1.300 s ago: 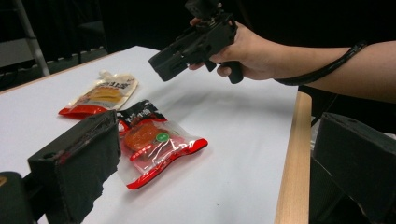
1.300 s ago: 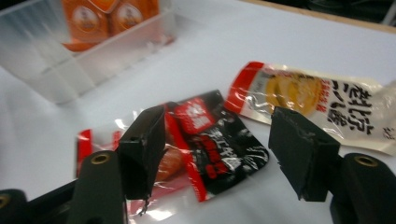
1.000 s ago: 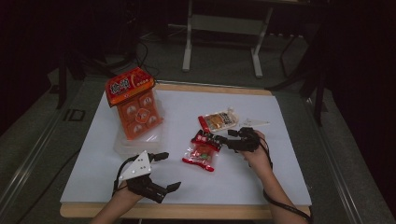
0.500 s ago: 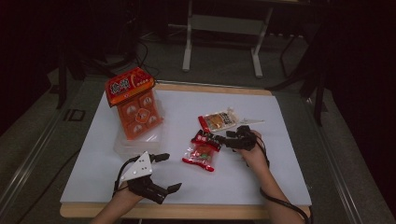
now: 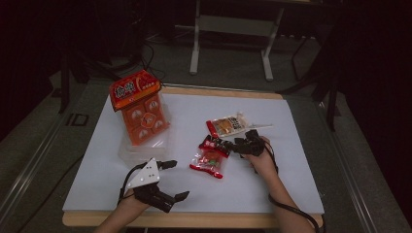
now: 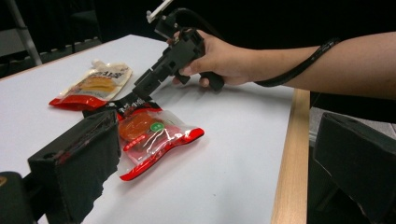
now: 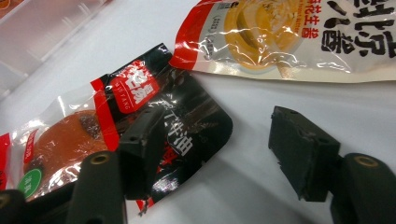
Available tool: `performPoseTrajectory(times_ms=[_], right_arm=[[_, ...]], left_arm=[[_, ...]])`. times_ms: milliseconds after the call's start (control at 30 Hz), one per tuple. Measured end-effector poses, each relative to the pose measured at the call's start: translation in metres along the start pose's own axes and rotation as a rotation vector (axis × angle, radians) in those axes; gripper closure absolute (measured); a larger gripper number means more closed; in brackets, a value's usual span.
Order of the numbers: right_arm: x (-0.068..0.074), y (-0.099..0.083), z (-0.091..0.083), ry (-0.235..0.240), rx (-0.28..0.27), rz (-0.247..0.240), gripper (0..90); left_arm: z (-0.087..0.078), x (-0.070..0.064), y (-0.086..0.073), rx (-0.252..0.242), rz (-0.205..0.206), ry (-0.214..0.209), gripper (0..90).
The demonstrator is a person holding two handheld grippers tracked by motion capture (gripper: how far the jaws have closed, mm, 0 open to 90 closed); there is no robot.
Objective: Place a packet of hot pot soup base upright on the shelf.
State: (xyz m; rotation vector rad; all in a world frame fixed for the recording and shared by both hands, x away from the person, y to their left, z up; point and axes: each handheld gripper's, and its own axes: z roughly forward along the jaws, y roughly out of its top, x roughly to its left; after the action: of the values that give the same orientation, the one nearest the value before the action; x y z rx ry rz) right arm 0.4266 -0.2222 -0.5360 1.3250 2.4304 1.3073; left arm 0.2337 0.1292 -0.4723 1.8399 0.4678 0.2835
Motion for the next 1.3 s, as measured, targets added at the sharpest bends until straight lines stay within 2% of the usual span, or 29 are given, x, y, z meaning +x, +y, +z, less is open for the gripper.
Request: performPoseTrajectory(times_ms=[67, 133, 233, 400, 467, 533, 633, 667, 733, 800, 900, 1000, 1300], right_arm=[[0.0, 0.0, 0.0, 0.005, 0.001, -0.005, 40.1], [0.0, 0.0, 0.001, 0.027, -0.001, 0.017, 42.0], [0.0, 0.0, 0.002, 0.036, 0.002, 0.03, 44.5], [0.001, 0.001, 0.004, 0.079, 0.011, 0.065, 55.2], [0.002, 0.001, 0.005, 0.066, 0.017, 0.039, 56.8], [0.002, 0.002, 0.004, 0.062, 0.026, 0.055, 66.8], [0.002, 0.003, 0.003, 0.052, 0.032, 0.053, 75.4], [0.003, 0.004, 0.002, 0.045, 0.04, 0.046, 84.8], [0.004, 0.005, 0.001, 0.057, 0.052, 0.045, 89.9], [0.01, 0.007, 0.001, 0.035, 0.063, 0.005, 90.0], [0.016, 0.011, -0.001, 0.029, 0.06, -0.008, 90.0], [0.026, 0.012, -0.003, 0.003, 0.067, -0.061, 90.0], [0.047, 0.019, -0.015, -0.008, 0.036, -0.149, 90.0]], left_arm=[[0.0, 0.0, 0.0, 0.002, -0.001, -0.002, 1.1], [0.001, -0.001, 0.0, 0.003, 0.002, 0.0, 1.1], [0.0, 0.0, 0.0, 0.004, 0.001, 0.0, 1.1], [0.0, 0.0, 0.0, 0.005, 0.0, 0.0, 1.1], [0.0, 0.0, -0.001, 0.006, 0.0, 0.0, 1.1], [0.001, 0.0, -0.001, 0.007, 0.0, -0.001, 1.1], [0.001, 0.0, -0.001, 0.008, 0.002, 0.0, 1.1], [0.001, 0.0, -0.001, 0.01, -0.002, 0.0, 1.1], [0.001, 0.0, -0.001, 0.012, 0.0, 0.0, 1.1], [0.002, 0.0, -0.001, 0.015, 0.002, 0.0, 1.1], [0.002, -0.001, -0.001, 0.014, 0.001, -0.001, 1.1], [0.002, 0.0, -0.001, 0.013, -0.001, 0.0, 1.1], [0.003, 0.002, -0.003, 0.011, -0.005, 0.018, 1.1]])
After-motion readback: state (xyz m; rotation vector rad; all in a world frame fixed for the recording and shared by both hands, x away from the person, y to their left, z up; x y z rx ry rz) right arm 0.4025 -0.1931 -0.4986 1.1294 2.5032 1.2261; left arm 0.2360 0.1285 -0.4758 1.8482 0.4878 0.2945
